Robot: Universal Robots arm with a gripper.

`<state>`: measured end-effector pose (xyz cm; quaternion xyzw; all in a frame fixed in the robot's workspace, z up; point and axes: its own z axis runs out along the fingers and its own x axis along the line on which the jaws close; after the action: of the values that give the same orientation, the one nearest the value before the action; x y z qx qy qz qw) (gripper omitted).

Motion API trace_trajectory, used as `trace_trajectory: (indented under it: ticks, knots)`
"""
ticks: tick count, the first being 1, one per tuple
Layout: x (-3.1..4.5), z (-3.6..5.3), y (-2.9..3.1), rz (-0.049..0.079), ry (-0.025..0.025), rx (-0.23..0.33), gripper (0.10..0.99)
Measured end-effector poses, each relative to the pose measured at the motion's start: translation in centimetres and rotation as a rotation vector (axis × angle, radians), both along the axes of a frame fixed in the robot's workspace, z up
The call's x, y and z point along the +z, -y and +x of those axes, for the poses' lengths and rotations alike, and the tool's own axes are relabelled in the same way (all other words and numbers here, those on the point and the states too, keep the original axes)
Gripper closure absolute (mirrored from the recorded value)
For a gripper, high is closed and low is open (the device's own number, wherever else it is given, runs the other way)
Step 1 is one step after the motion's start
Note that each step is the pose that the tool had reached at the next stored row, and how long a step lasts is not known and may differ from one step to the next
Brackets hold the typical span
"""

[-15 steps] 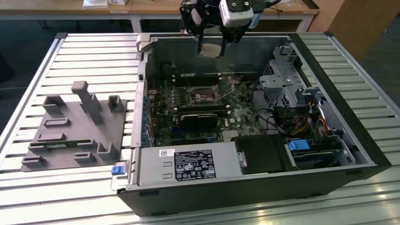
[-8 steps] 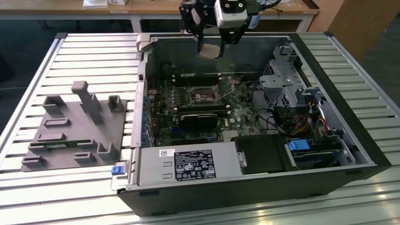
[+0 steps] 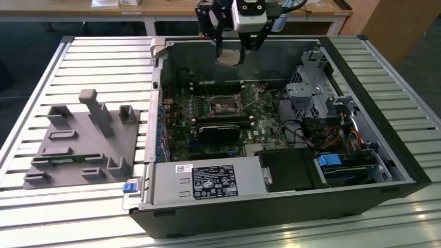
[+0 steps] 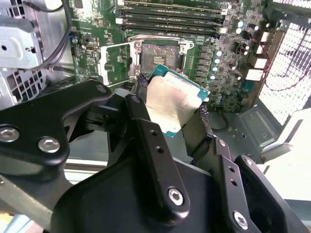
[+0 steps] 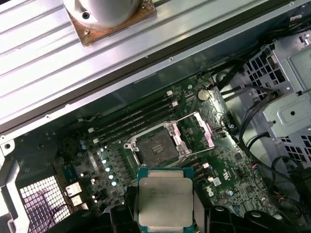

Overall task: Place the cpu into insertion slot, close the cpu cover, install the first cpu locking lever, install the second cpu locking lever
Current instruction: 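Place the cpu into insertion slot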

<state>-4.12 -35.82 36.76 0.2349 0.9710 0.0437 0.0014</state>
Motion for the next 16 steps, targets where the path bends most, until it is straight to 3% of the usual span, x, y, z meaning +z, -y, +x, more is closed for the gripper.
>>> trace_trajectory:
  ticks: [6,16]
  knots:
    - [-0.18,-0.02,-0.01,0.000,-0.0001,-0.040,0.549]
    - [-0.33,-0.01,-0.03,0.000,0.0000,-0.049,0.549]
